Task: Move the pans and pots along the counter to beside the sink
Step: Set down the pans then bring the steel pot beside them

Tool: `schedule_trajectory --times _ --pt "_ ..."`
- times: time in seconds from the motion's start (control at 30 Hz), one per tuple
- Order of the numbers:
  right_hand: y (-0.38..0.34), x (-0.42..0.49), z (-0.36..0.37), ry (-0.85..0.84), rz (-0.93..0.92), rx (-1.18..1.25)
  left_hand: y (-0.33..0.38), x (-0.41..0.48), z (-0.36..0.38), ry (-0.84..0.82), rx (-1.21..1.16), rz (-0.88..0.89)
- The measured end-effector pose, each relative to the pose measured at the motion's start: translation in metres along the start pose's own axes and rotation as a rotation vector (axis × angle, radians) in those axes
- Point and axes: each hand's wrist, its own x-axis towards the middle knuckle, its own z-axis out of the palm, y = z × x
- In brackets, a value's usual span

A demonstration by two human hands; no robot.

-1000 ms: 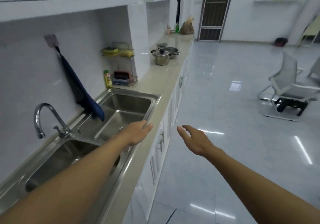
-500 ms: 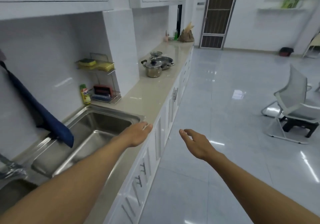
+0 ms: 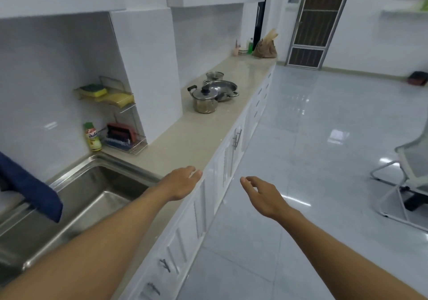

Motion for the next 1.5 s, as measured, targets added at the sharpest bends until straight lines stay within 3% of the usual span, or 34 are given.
schedule_trajectory --times 0.6,1.17,1.5 --pt "0.02 0.261 -0.067 0.039 0.054 -0.01 0.032 0.287 -0.079 0.003 -0.011 -0.011" --pt "0.062 0.524 -0.163 -0.132 -0.086 -0.039 0.097 0.499 -0.079 0.115 -0.107 -0.169" --pt "0.06 0.658 -0.175 -0.17 -0.129 -0.047 0.096 0.61 -0.106 0.144 -0.142 -0.183"
